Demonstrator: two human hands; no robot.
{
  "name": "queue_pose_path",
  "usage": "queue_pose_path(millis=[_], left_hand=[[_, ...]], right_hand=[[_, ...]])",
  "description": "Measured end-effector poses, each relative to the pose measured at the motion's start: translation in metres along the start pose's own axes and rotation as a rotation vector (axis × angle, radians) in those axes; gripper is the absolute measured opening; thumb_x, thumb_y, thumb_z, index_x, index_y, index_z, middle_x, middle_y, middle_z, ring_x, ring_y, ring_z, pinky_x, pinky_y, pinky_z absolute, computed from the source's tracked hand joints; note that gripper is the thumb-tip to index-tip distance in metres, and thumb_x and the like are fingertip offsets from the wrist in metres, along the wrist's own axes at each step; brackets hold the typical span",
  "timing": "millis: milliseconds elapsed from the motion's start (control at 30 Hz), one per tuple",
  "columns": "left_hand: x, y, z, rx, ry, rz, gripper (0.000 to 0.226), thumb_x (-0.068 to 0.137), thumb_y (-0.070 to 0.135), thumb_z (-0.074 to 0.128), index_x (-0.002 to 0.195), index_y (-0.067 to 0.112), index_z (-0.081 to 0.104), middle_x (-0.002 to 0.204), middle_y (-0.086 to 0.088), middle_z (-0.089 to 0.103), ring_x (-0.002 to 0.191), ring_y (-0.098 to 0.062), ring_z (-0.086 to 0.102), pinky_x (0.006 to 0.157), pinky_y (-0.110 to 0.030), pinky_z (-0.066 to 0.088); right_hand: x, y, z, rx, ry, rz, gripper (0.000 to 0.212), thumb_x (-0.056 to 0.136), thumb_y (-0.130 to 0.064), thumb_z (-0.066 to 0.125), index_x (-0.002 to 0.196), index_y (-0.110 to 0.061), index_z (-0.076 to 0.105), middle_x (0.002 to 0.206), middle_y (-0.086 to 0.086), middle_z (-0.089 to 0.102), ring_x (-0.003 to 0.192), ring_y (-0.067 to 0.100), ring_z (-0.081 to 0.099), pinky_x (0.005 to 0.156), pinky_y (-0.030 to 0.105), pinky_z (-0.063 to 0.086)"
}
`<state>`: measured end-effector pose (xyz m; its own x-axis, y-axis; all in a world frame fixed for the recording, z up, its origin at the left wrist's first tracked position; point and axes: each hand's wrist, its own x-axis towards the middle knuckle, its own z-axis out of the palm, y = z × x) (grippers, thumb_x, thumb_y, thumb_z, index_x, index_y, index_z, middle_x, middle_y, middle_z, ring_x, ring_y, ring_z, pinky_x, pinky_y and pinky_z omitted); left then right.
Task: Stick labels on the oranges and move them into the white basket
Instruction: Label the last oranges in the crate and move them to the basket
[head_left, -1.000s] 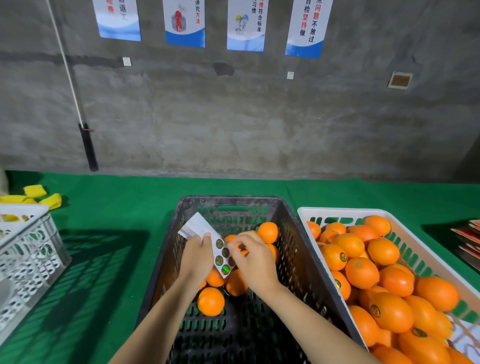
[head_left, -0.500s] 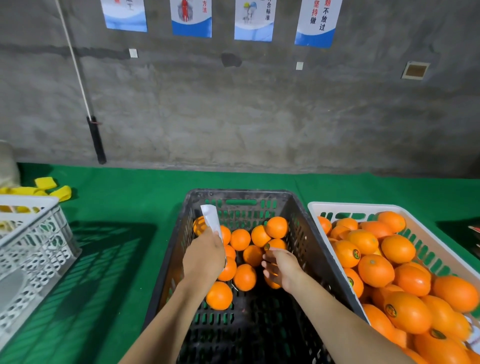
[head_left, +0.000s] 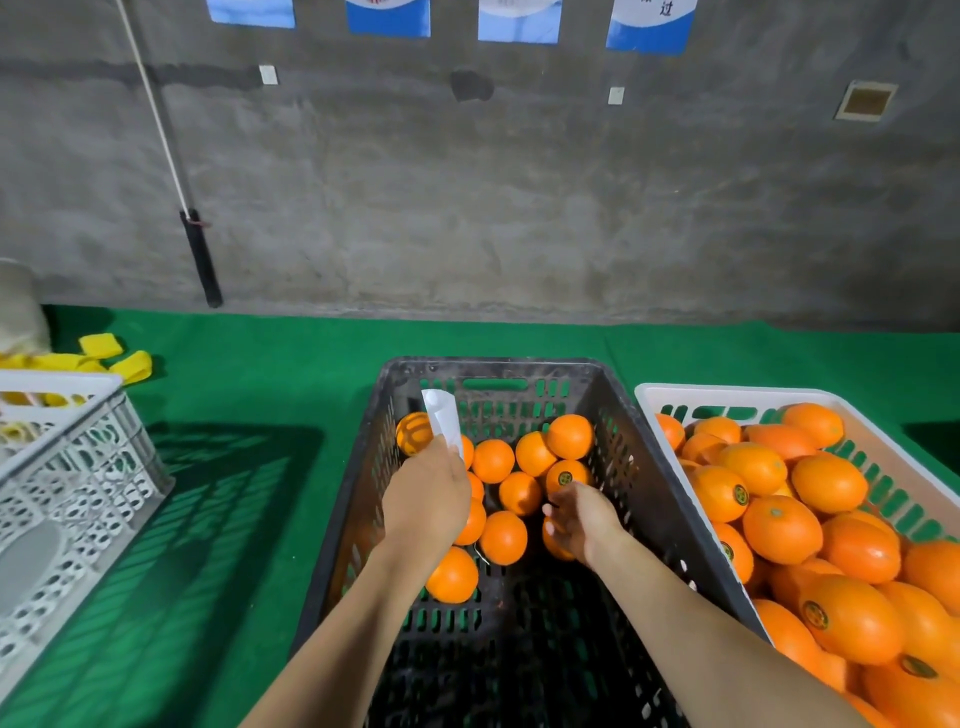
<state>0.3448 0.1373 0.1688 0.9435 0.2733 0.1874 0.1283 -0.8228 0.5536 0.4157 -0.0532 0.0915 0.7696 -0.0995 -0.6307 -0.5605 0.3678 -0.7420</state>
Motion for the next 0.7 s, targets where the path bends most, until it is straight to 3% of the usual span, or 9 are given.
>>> queue_pose_path(millis=[100, 300, 500, 633, 700], left_hand=[[0.0, 0.0, 0.001, -0.012, 0.001, -0.003, 0.027, 0.108, 0.03, 0.03, 0.087, 0.018, 0.042, 0.067, 0.008, 0.043, 0.058, -0.006, 0.044, 0.047, -0.026, 0.025], [-0.001, 0.0, 0.001, -0.035, 0.011, 0.001, 0.027, 0.108, 0.029, 0.031, 0.085, 0.02, 0.041, 0.065, 0.009, 0.042, 0.057, -0.005, 0.044, 0.047, -0.026, 0.024], [0.001, -0.001, 0.002, -0.04, 0.013, -0.006, 0.031, 0.108, 0.029, 0.032, 0.077, 0.024, 0.036, 0.063, 0.009, 0.043, 0.055, -0.005, 0.044, 0.046, -0.025, 0.024], [0.002, 0.0, 0.002, -0.031, 0.014, -0.007, 0.036, 0.108, 0.029, 0.032, 0.072, 0.027, 0.031, 0.062, 0.007, 0.044, 0.054, -0.006, 0.045, 0.046, -0.026, 0.024], [0.002, -0.001, 0.002, -0.034, 0.013, -0.004, 0.037, 0.108, 0.029, 0.033, 0.071, 0.027, 0.031, 0.061, 0.006, 0.045, 0.053, -0.007, 0.046, 0.045, -0.026, 0.025]], right_hand=[[0.002, -0.001, 0.004, 0.072, 0.035, 0.014, 0.026, 0.102, -0.021, 0.054, 0.126, -0.011, 0.055, 0.12, 0.012, 0.066, 0.084, 0.024, 0.065, 0.06, 0.035, 0.045], [0.006, -0.009, 0.014, 0.1, 0.102, 0.049, 0.032, 0.102, -0.014, 0.055, 0.133, -0.003, 0.054, 0.134, 0.018, 0.062, 0.097, 0.031, 0.068, 0.057, 0.034, 0.046], [0.01, -0.005, 0.012, 0.117, 0.091, 0.083, 0.039, 0.107, -0.013, 0.04, 0.143, 0.0, 0.044, 0.147, 0.016, 0.051, 0.132, 0.031, 0.053, 0.092, 0.036, 0.043], [0.013, -0.003, 0.009, 0.143, 0.114, 0.099, 0.037, 0.106, -0.011, 0.042, 0.142, -0.001, 0.046, 0.146, 0.014, 0.053, 0.13, 0.029, 0.056, 0.086, 0.032, 0.045], [0.017, 0.002, 0.006, 0.149, 0.086, 0.052, 0.042, 0.104, -0.006, 0.043, 0.146, 0.001, 0.041, 0.152, 0.018, 0.045, 0.138, 0.03, 0.047, 0.073, 0.026, 0.047]])
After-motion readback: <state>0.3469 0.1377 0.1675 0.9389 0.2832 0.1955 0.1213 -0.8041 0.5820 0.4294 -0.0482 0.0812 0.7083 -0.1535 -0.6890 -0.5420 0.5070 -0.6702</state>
